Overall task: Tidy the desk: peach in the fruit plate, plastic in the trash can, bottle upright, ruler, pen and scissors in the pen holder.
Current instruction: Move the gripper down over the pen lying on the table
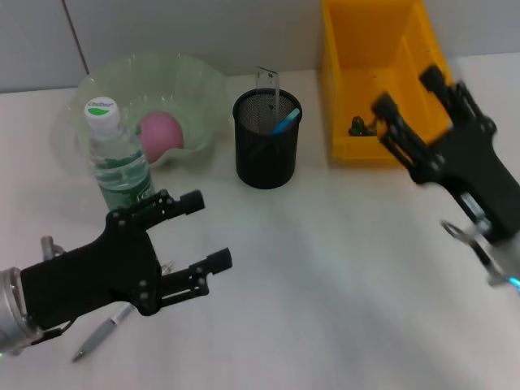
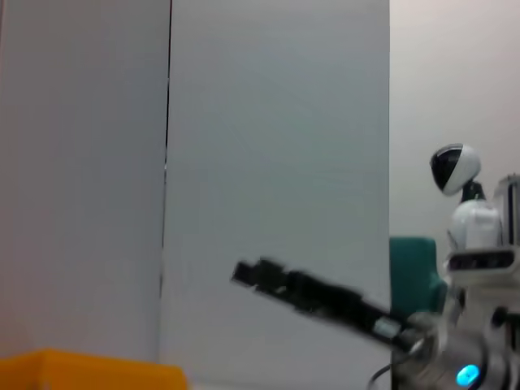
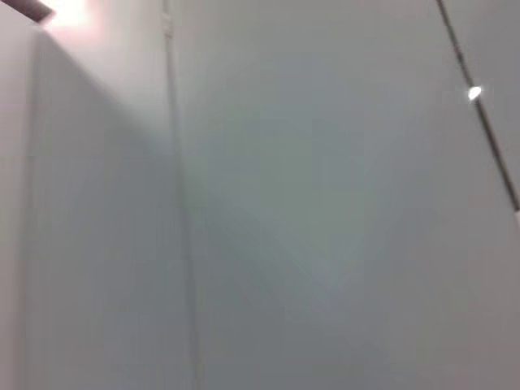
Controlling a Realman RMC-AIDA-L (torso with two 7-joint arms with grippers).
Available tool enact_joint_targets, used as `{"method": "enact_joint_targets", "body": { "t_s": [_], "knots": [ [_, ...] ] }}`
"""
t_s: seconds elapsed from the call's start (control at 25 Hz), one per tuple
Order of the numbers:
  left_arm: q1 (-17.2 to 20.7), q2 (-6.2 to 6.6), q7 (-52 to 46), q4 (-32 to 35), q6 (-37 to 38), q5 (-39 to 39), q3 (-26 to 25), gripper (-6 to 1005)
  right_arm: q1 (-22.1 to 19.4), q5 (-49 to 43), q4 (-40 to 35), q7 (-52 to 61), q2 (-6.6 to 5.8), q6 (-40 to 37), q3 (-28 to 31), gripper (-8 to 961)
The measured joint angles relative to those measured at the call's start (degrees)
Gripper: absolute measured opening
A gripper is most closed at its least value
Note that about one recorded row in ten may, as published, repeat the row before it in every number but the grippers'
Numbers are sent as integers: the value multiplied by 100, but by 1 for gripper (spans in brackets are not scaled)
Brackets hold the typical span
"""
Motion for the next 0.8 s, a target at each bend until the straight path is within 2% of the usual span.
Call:
{"method": "enact_joint_targets", "body": {
  "t_s": [0.04, 0.08, 0.12, 0.2, 0.36, 0.44, 0.52, 0.56, 0.6, 0.64, 0.68, 0.76, 0.8],
  "knots": [
    [204, -2, -629, 554, -528, 362, -14, 788, -62, -330, -669, 732, 5, -337, -2, 802],
    [269, -11, -818, 743, -683, 472, -14, 788, -62, -330, -669, 732, 5, -337, -2, 802],
    [324, -17, -937, 887, -786, 554, -17, 788, -98, -476, -981, 1063, 6, -493, -2, 802],
    [599, -84, -1502, 1592, -1181, 979, -17, 787, -189, -645, -1502, 1431, 6, -745, -3, 803],
    [1178, -204, -3146, 3279, -2237, 2232, 147, 787, -385, -770, -2152, 1577, 2, -1152, -83, 803],
    [1326, -202, -3848, 3876, -2580, 2684, 352, 787, -427, -783, -2428, 1577, 4, -1329, -277, 803],
    [1326, -202, -3848, 3876, -2580, 2684, 352, 787, -441, -786, -2690, 1590, 7, -1449, -609, 802],
    [1472, -199, -4803, 4552, -2909, 3433, 578, 787, -444, -787, -2774, 1598, 7, -1473, -761, 802],
    [1519, -200, -5561, 4956, -3062, 4128, 739, 787, -444, -788, -2867, 1609, 8, -1482, -937, 802],
    [1519, -200, -5561, 4956, -3062, 4128, 739, 787, -442, -788, -2929, 1616, 8, -1476, -1065, 802],
    [1537, -204, -6353, 5356, -3167, 4885, 955, 787, -426, -790, -3039, 1663, 8, -1436, -1257, 802],
    [1537, -204, -6353, 5356, -3167, 4885, 955, 786, -397, -791, -3199, 1786, 9, -1338, -1524, 802],
    [1438, -211, -7720, 5954, -3183, 6256, 1455, 786, -373, -793, -3299, 1881, 9, -1265, -1711, 802]
  ]
}}
